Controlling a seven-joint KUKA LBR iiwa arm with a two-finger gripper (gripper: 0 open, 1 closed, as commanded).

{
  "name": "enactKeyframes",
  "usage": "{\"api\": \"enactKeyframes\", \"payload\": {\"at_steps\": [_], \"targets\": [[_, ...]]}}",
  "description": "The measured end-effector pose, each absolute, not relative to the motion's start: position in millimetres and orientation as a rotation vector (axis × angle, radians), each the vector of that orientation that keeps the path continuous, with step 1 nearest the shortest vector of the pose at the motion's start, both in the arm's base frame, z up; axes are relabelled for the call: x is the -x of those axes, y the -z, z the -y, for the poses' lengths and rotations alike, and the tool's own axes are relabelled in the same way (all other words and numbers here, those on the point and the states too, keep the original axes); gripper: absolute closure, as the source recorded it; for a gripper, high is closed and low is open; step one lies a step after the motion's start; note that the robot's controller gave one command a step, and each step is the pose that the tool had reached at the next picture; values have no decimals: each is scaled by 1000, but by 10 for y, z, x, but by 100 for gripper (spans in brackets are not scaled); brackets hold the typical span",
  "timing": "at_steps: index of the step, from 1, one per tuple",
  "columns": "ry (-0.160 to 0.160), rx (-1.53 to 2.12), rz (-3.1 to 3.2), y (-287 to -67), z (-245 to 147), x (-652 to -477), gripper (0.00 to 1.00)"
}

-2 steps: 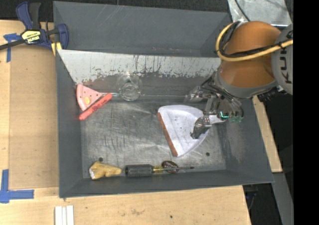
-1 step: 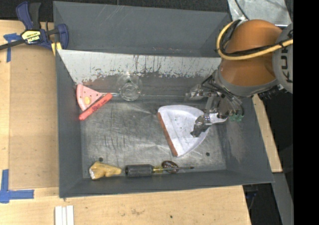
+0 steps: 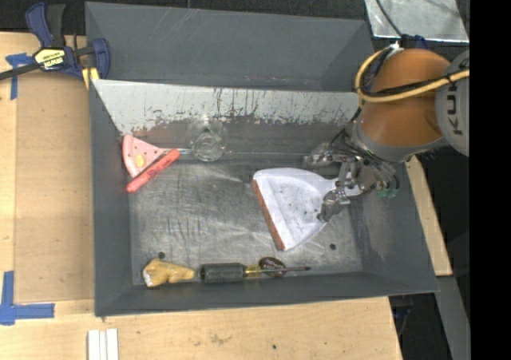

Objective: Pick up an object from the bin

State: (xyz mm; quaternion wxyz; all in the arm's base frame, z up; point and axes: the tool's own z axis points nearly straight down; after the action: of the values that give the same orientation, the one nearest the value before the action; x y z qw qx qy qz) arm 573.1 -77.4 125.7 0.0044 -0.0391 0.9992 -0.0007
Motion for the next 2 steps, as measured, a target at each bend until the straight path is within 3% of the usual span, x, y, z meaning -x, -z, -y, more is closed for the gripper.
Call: {"api": "enactKeyframes", "payload": {"at_steps": [1, 2], "targets": [[0, 624, -3078, -1219, 1051, -5890, 0], [1, 603, -3078, -1311, 1310, -6021, 0]]}}
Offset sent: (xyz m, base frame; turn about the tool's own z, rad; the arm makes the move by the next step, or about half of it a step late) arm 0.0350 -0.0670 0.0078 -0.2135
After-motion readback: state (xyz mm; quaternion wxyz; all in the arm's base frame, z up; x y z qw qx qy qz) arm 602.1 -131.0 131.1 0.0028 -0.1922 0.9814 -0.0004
